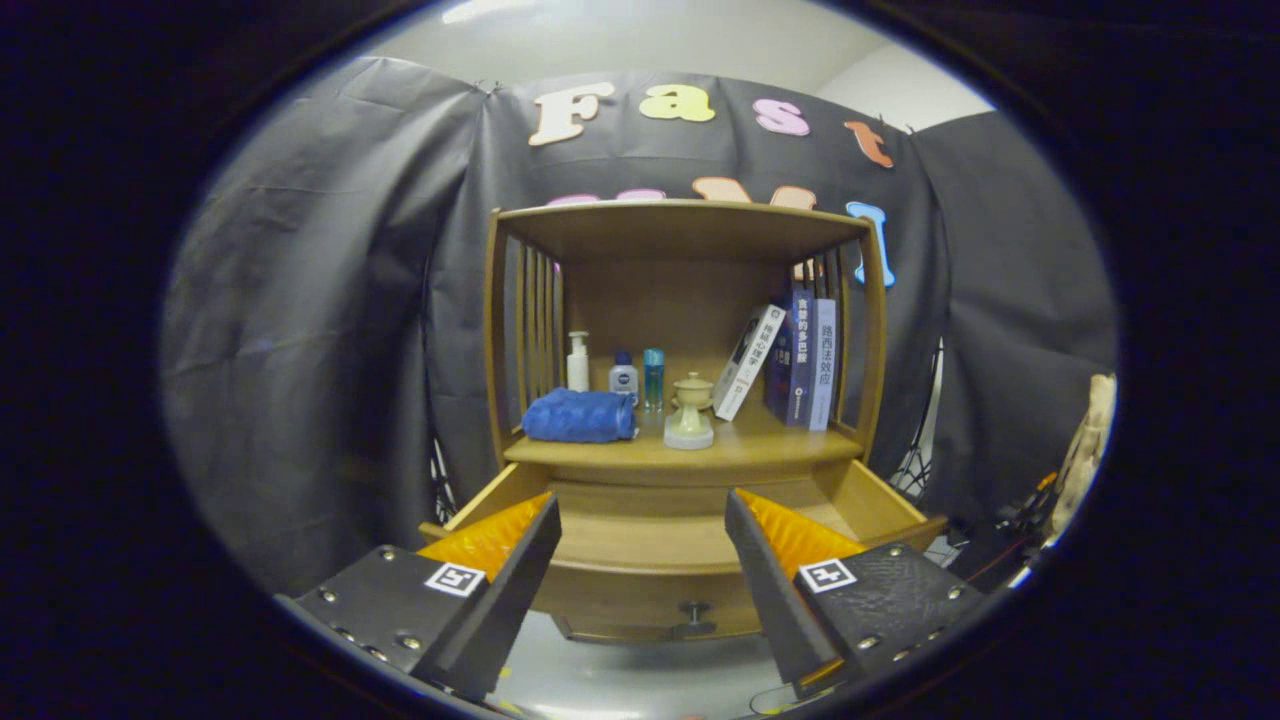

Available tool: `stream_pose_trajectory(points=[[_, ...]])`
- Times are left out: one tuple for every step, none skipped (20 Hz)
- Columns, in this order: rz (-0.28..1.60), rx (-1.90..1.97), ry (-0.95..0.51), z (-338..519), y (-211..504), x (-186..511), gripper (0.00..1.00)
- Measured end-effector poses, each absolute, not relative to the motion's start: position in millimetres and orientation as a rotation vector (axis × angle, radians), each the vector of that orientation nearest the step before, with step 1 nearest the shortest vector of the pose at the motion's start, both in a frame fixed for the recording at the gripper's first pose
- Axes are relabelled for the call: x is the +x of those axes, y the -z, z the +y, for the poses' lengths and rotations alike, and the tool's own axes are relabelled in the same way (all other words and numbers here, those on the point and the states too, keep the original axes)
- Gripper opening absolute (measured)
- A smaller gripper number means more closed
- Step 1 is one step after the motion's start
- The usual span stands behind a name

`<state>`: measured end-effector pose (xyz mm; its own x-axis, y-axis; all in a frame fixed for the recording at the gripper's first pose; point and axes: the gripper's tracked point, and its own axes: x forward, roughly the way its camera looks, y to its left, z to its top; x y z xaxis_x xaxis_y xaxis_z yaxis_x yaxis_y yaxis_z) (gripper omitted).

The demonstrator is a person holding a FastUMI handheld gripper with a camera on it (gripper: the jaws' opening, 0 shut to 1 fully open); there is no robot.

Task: Pull open the drawer, take out the items inside it, and place them on the countertop above the cabinet.

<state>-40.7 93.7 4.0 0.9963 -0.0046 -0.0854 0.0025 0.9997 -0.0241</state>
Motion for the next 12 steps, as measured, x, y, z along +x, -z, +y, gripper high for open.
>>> stream_pose_trajectory(points=[[0.078, -0.028, 0.004, 88.9, 5.2, -48.5, 0.98], [0.070, -0.035, -0.005, 88.8, 14.3, -53.3, 0.98], [0.060, -0.044, -0.004, 86.3, 23.2, -58.0, 0.98], [0.052, -0.057, 0.004, 80.6, 31.0, -60.0, 0.98], [0.046, -0.059, 0.011, 73.4, 40.7, -59.8, 0.98], [0.049, -0.049, 0.013, 70.0, 50.6, -57.7, 0.98], [0.066, -0.037, 0.006, 69.5, 64.0, -54.5, 0.98], [0.079, -0.029, -0.006, 70.8, 74.3, -50.8, 0.98], [0.078, -0.027, -0.010, 70.1, 78.6, -46.7, 0.98], [0.076, -0.028, -0.006, 68.5, 82.3, -42.0, 0.99], [0.082, -0.027, -0.011, 68.7, 88.7, -37.9, 0.98], [0.086, -0.029, -0.020, 70.4, 93.8, -35.6, 0.98]])
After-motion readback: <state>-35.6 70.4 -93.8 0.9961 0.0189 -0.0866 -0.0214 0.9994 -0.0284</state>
